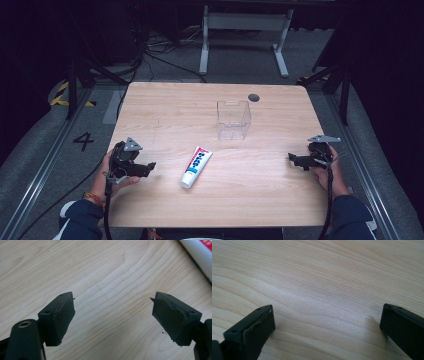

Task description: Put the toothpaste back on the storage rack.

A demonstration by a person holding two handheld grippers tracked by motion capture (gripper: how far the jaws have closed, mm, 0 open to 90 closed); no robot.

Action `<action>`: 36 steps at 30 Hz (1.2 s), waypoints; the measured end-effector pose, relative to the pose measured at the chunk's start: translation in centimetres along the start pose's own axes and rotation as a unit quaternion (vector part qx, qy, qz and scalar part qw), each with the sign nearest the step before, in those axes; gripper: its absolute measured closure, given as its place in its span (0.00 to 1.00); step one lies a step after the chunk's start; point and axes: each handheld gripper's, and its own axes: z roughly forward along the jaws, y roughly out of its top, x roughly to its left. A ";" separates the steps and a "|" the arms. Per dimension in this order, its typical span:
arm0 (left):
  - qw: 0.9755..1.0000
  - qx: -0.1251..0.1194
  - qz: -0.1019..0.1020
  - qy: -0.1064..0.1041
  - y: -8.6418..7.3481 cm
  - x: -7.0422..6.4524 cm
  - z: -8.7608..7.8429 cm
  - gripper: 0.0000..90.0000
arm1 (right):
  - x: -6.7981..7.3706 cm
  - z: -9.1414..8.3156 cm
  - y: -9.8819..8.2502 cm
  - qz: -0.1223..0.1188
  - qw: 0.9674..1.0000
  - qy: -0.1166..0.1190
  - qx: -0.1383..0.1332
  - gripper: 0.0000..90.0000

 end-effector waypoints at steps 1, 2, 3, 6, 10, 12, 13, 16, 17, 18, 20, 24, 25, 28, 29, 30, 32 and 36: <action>1.000 0.000 0.000 0.000 0.0 0.0 0.0 0.23 | 0.0 0.0 0.0 0.000 1.000 0.000 0.000 0.00; 1.000 0.007 -0.003 -0.001 0.4 -0.3 0.1 0.23 | 0.0 0.0 0.0 0.000 1.000 0.000 0.000 0.00; 1.000 0.013 0.001 -0.006 0.7 -0.6 0.2 0.24 | 0.0 0.0 0.0 0.000 1.000 0.000 0.000 0.00; 1.000 0.015 0.012 -0.019 1.7 -1.3 0.3 0.23 | 0.0 0.0 0.0 0.000 1.000 0.000 -0.001 0.00; 0.999 0.013 0.027 -0.026 3.2 -2.5 0.7 0.23 | 0.0 0.0 0.0 0.000 1.000 0.001 0.000 0.00; 0.999 0.015 0.033 -0.030 3.7 -3.1 0.9 0.23 | 0.0 0.0 0.0 -0.001 1.000 0.002 0.000 0.00; 0.999 0.016 0.041 -0.032 3.9 -3.3 1.0 0.23 | 0.0 0.0 0.0 -0.001 1.000 0.002 0.000 0.00; 0.998 0.017 0.042 -0.036 4.3 -3.9 1.4 0.23 | 0.0 0.1 0.0 -0.001 1.000 0.002 -0.001 0.00; 0.998 0.017 0.042 -0.036 4.3 -3.9 1.4 0.23 | 0.0 0.1 0.0 -0.001 1.000 0.002 -0.001 0.00; 0.998 0.015 0.042 -0.039 4.5 -4.1 1.5 0.23 | 0.0 0.1 0.0 -0.001 1.000 0.003 0.000 0.00; 0.998 0.013 0.048 -0.043 4.9 -4.5 1.8 0.23 | 0.0 0.1 0.0 -0.002 1.000 0.003 0.000 0.00; 0.997 0.015 0.052 -0.050 5.3 -5.0 2.0 0.23 | 0.0 0.1 0.0 -0.002 1.000 0.002 -0.001 0.00; 0.997 0.012 0.050 -0.052 5.4 -5.2 2.1 0.23 | 0.0 0.1 0.0 -0.002 1.000 0.003 0.000 0.00; 0.997 0.009 0.058 -0.050 5.9 -5.5 2.3 0.24 | 0.0 0.1 0.0 -0.002 1.000 0.003 0.000 0.00; 0.997 0.006 0.057 -0.055 6.0 -5.7 2.4 0.24 | 0.0 0.1 0.0 -0.002 1.000 0.003 -0.001 0.00; 0.997 0.005 0.057 -0.055 6.1 -5.8 2.5 0.24 | 0.0 0.1 0.0 -0.001 1.000 0.002 0.000 0.00; 0.996 0.008 0.057 -0.063 6.4 -6.2 2.7 0.24 | 0.0 0.1 0.0 -0.002 1.000 0.003 0.000 0.00; 0.995 0.018 0.068 -0.069 6.9 -6.8 3.3 0.24 | 0.1 0.1 0.0 -0.002 1.000 0.003 0.000 0.00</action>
